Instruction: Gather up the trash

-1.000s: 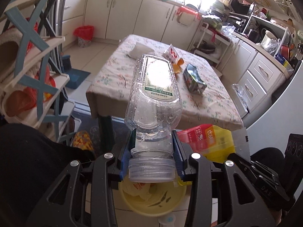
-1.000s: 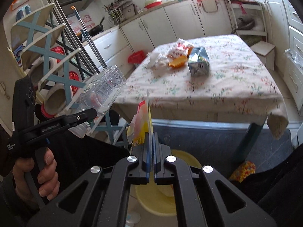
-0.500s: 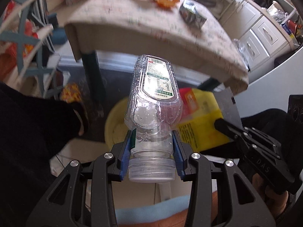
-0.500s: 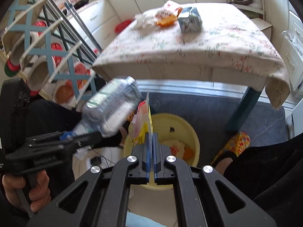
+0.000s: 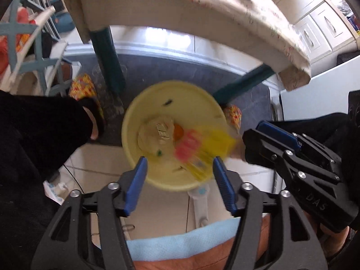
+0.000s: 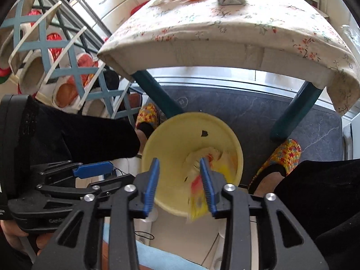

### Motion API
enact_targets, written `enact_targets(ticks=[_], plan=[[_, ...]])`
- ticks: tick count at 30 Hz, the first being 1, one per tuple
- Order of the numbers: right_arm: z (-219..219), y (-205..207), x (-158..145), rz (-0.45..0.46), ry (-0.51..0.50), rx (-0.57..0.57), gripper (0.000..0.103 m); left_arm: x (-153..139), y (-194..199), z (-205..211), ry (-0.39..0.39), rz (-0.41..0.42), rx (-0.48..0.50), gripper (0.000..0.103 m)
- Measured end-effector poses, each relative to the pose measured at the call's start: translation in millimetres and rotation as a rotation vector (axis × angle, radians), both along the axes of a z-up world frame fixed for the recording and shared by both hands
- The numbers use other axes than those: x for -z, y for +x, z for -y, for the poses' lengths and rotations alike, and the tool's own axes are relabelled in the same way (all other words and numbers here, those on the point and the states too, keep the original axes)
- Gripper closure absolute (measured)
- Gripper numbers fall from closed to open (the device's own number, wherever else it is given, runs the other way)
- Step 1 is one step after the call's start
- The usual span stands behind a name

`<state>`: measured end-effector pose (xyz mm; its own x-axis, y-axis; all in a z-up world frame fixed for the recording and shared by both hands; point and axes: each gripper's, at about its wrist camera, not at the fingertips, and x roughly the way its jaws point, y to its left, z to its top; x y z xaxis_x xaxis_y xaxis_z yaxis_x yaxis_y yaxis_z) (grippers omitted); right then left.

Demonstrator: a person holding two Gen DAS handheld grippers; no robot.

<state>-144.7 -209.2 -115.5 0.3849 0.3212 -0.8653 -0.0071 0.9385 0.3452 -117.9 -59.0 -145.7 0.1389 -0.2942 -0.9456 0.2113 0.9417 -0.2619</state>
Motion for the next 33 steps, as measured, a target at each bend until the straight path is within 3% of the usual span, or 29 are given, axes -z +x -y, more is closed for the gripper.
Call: enact_targets(ticks=[5,9,19,33], plan=[[10.3,-2.4,-10.5,0.065,0.041,0.067,0.053,-23.9,-1.8,-2.9,0.027,0.16,-0.032,0.024],[15.2,-2.7,-16.0,0.105,0.041,0.114,0.049,-40.0,-1.9,-4.2,0.059,0.265,-0.057,0.021],[20.2,-9.7,-39.4,0.262,-0.049,0.182,0.038,-62.9,-2.7,-10.8,0.092,0.418,-0.11,0.015],[10.3,-22.8,-69.8,0.46,-0.165,0.18,0.03,-84.1,-6.6,-13.2,0.111,0.547,-0.135,0.014]])
